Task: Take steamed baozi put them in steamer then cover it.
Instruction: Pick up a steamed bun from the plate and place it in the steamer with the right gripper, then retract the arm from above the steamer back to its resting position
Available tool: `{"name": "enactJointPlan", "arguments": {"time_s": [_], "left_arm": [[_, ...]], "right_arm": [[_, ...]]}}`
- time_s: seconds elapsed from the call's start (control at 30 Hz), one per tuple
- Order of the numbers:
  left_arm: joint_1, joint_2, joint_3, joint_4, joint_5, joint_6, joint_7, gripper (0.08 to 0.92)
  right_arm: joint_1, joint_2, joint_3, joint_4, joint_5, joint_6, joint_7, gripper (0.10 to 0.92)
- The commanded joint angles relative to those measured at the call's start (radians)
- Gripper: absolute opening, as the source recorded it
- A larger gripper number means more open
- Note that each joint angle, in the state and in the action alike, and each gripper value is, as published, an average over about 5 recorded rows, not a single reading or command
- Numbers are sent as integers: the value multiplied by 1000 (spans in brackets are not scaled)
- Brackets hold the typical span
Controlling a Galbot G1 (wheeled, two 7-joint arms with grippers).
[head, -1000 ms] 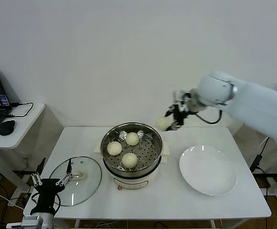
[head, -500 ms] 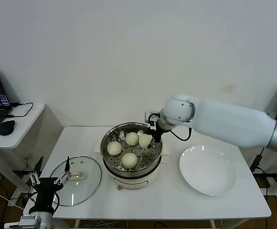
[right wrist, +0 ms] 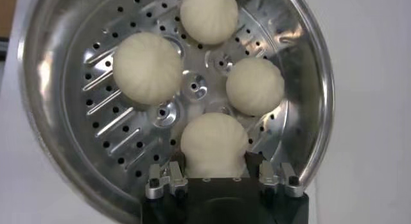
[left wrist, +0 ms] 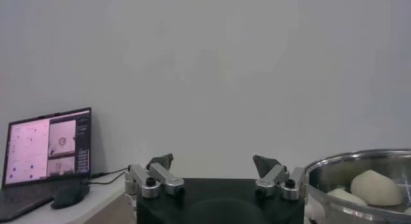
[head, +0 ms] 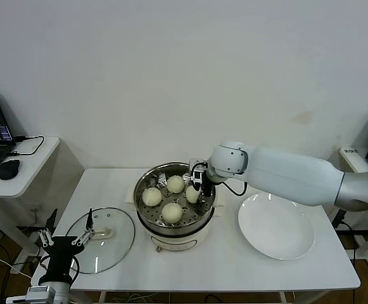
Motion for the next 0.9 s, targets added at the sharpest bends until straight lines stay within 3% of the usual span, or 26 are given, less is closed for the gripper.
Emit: {"name": "enactJointPlan", "arguments": {"time_s": [0.03,0.2,0.33,0.47,0.63,0.77,0.9], "left_arm": [[-2,1,1,5,1,0,1,823],[-8,7,1,10,0,0,1,823],[-10,9,0,13,-1,-1,1,823],[-11,12,-1,19,0,-2,0,823],[-14,13,1,28,2,-2,-4,823],[-21,6,8,44,7,-5,-12,823],[-25,-4,21,69,25,-12,-21,823]], "right_arm": [[27,-45,51,52,34,-8,4,675],[79,-151,90,179,92,-8,25,799],[20,-275,172,307,194,19,185,821],[-267,-470,419,470,285,131,476,823],[-788,-597,845,566,219,409,685,823],[-1257,-534,1274,573,84,601,715,823],[-1567,-280,1614,553,-95,788,665,823]]}}
